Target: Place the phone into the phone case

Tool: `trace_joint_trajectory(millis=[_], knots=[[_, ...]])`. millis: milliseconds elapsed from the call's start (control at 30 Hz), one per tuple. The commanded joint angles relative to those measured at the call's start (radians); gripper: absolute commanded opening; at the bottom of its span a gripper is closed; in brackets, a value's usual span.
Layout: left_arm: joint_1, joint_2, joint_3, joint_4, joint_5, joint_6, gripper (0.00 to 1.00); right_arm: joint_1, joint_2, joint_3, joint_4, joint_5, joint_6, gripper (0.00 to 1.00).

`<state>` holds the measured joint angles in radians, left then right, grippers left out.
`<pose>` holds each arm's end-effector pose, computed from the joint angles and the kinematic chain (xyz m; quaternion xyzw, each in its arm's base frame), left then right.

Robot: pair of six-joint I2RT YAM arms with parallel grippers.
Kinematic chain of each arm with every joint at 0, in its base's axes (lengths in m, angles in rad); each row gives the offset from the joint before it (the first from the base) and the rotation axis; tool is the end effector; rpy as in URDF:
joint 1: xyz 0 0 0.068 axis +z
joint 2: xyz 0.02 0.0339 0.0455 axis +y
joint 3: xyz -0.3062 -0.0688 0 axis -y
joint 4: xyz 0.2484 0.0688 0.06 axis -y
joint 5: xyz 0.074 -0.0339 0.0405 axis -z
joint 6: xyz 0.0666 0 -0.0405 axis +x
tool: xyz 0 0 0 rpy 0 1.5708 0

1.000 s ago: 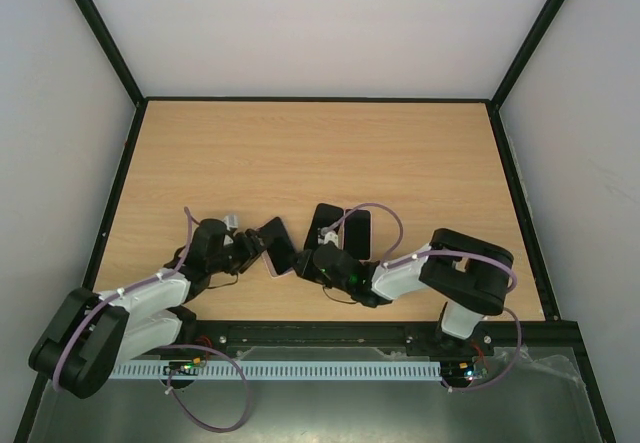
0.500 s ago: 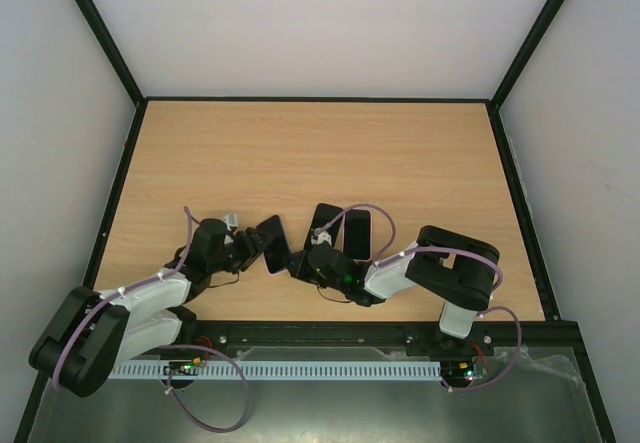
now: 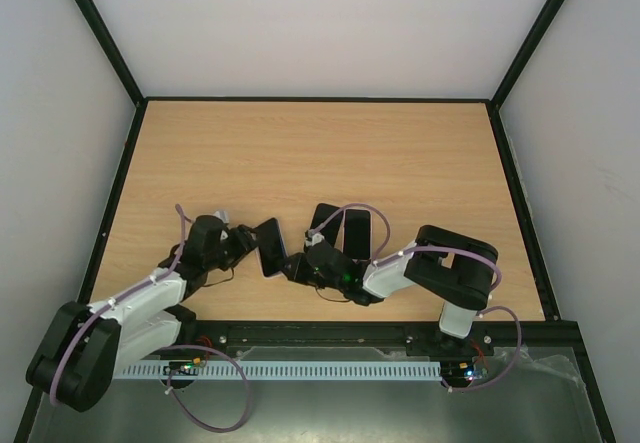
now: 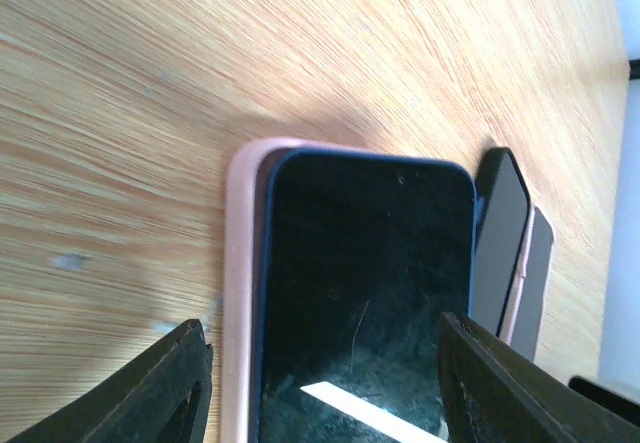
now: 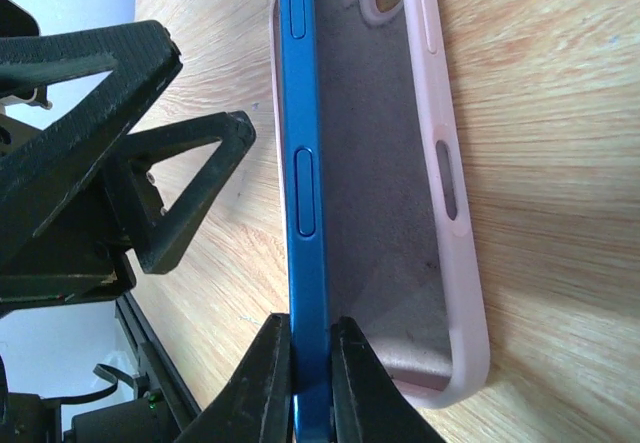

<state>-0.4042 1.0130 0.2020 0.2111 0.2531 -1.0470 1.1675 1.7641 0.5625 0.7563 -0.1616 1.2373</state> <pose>0.1652 -0.0888 0.1564 -0.2213 0.8511 -0.3907 0.2722 0.1277 0.3266 0.1438 -0.0136 0.8440 0.5207 0.1278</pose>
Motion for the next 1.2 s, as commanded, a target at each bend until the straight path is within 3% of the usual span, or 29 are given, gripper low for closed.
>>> trace_joint_trajectory(millis=[0, 467, 933, 1167], knots=[[0.031, -0.039, 0.030, -0.107, -0.066, 0.070, 0.62, 0.008, 0.017, 0.014, 0.001, -0.044, -0.016, 0.08], [0.045, 0.071, -0.054, 0.101, 0.035, 0.035, 0.61, 0.008, 0.055, 0.015, 0.101, -0.124, 0.016, 0.07], [0.043, 0.016, -0.097, 0.158, 0.097, 0.006, 0.60, 0.003, 0.091, 0.066, 0.067, -0.165, -0.013, 0.07], [0.044, -0.025, -0.077, 0.073, 0.087, -0.018, 0.60, -0.010, 0.026, 0.063, -0.092, -0.095, -0.031, 0.21]])
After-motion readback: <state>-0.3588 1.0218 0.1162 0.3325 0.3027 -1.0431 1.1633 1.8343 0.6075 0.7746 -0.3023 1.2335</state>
